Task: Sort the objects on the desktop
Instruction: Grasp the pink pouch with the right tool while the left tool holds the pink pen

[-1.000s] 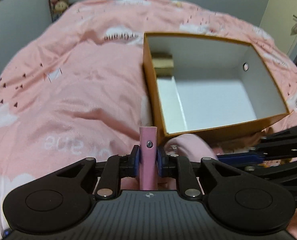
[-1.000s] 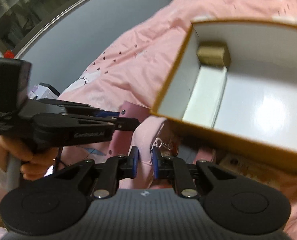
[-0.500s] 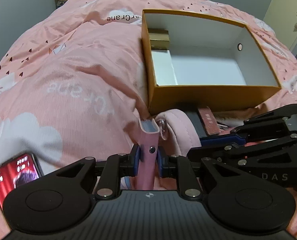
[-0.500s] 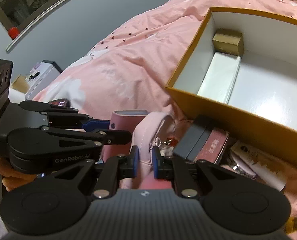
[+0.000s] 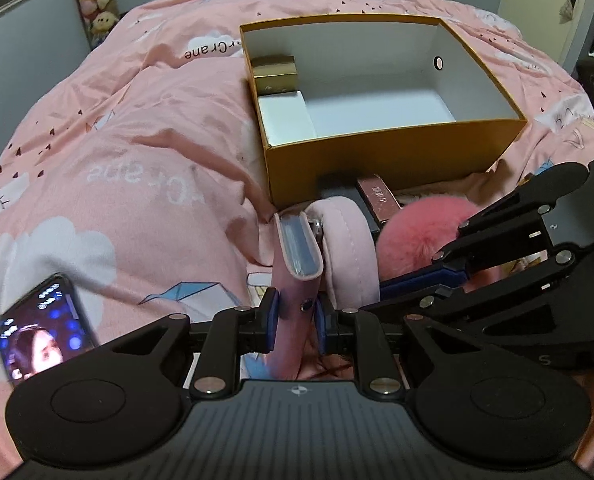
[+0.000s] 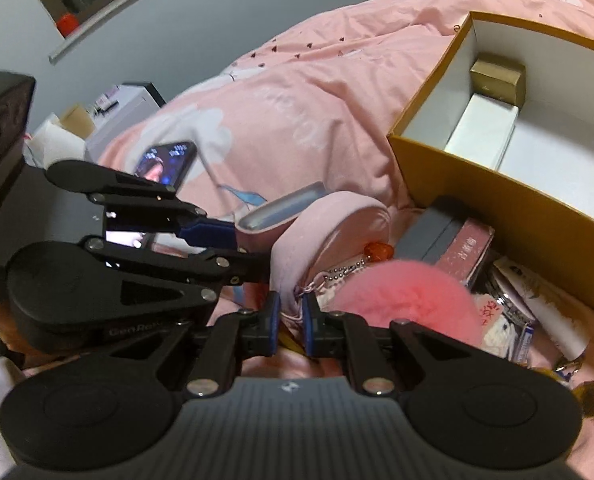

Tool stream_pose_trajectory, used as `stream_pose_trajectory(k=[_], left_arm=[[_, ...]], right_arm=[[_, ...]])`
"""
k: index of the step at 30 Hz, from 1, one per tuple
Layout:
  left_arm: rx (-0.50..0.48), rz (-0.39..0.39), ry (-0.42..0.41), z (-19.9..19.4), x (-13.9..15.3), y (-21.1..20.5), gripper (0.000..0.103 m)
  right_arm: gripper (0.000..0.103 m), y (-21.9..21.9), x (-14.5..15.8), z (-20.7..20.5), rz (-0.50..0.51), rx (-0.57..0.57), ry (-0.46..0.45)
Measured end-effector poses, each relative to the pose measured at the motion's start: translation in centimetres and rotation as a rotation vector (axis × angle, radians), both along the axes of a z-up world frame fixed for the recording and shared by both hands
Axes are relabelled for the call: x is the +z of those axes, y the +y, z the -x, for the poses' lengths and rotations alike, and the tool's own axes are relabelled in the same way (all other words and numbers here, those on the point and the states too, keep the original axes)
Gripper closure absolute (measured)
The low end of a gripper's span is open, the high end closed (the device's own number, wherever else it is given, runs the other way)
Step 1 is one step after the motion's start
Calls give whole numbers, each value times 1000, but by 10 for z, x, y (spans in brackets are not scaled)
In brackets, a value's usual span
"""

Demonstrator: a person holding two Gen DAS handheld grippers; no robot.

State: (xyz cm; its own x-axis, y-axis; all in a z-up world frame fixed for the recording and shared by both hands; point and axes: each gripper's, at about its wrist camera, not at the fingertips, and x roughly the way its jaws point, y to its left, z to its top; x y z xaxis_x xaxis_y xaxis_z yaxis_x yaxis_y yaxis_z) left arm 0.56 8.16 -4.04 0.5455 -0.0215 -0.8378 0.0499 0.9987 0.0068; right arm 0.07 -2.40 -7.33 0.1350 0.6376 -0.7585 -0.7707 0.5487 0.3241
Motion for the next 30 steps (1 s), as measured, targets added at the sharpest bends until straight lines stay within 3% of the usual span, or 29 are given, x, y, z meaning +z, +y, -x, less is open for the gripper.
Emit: stream_pose_trajectory(k=[5,12,15,20,30], left_arm=[[-27,18,-33,-4,-16,4,82],[-71,-5,-38,0,-10,-5,81],[-97,-52,-47,2,-11,-14,81],[-103,-53,-46,1,-11,-15,81],[-111,-75,-46,1,-12,-18,81]], right_arm=[[91,4,-12,0,40,-19,-58],[85,-6,-4,-5,41,-27,-34],[78,-19,8,-14,-5,-43,19],[64,-33,30,-34,-55,-98,49],[64,-8,-1,-90,-17,-212,259]])
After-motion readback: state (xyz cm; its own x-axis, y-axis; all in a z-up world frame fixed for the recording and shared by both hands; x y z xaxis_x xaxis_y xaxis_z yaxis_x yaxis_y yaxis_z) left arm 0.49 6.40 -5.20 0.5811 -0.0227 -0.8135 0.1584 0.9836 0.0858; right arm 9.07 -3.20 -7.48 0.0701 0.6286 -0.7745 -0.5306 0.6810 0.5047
